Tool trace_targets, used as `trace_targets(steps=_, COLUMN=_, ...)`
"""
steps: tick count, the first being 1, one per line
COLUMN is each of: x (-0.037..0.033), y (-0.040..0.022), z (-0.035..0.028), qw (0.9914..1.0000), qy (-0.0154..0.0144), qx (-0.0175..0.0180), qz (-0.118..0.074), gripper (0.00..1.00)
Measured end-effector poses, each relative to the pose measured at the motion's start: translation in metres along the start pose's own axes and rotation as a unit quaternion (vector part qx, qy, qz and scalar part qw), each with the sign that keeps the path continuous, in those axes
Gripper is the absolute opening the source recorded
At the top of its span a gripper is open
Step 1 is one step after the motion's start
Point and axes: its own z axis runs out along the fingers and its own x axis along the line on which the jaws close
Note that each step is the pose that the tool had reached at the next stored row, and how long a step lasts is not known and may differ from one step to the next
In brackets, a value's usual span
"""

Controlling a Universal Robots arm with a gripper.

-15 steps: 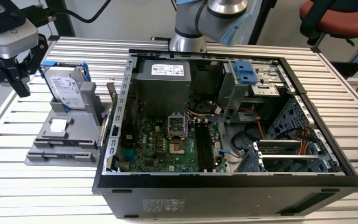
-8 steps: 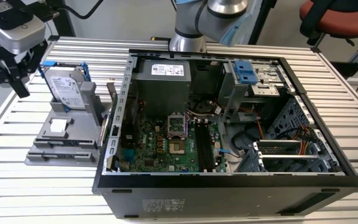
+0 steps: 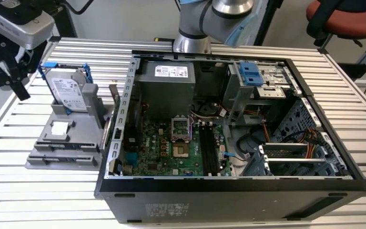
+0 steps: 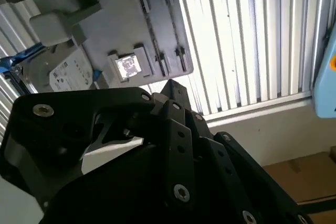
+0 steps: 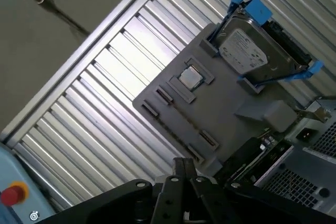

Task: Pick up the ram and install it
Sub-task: 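Pick up the ram and move it above insertion slot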

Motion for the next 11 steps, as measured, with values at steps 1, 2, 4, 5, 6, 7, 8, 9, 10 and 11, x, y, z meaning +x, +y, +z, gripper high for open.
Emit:
trace_targets(steps=1, x=0.0, y=0.0, z=0.0, qw=0.99996, qy=0.0004, qx=0.0001, qz=-0.009, gripper=0.0)
trace_targets(steps=2, x=0.0, y=0.0, z=0.0, qw=0.99984, qy=0.0009, qx=0.0002, qz=-0.018, gripper=0.0)
trace_targets(steps=4, x=0.0, y=-0.0001, z=0.0, qw=0.99938, qy=0.0019, qx=0.0004, qz=-0.035, gripper=0.0)
trace_targets(steps=5, x=0.0, y=0.0, z=-0.0005, qw=0.99897, qy=0.0027, qx=0.0007, qz=-0.045, gripper=0.0)
trace_targets(steps=6, x=0.0, y=0.0, z=-0.0008, qw=0.99876, qy=0.003, qx=0.0009, qz=-0.05, gripper=0.0)
trace_targets(steps=7, x=0.0, y=0.0, z=-0.0009, qw=0.9984, qy=0.0034, qx=0.0011, qz=-0.056, gripper=0.0)
trace_targets(steps=8, x=0.0, y=0.0, z=-0.0009, qw=0.99791, qy=0.0039, qx=0.0013, qz=-0.065, gripper=0.0)
trace_targets(steps=9, x=0.0, y=0.0, z=-0.0009, qw=0.9973, qy=0.0045, qx=0.0015, qz=-0.073, gripper=0.0)
trace_targets(steps=10, x=0.0, y=0.0, z=-0.0009, qw=0.9966, qy=0.0051, qx=0.0016, qz=-0.082, gripper=0.0)
trace_targets(steps=11, x=0.0, y=0.0, z=-0.001, qw=0.99582, qy=0.0056, qx=0.0017, qz=-0.091, gripper=0.0)
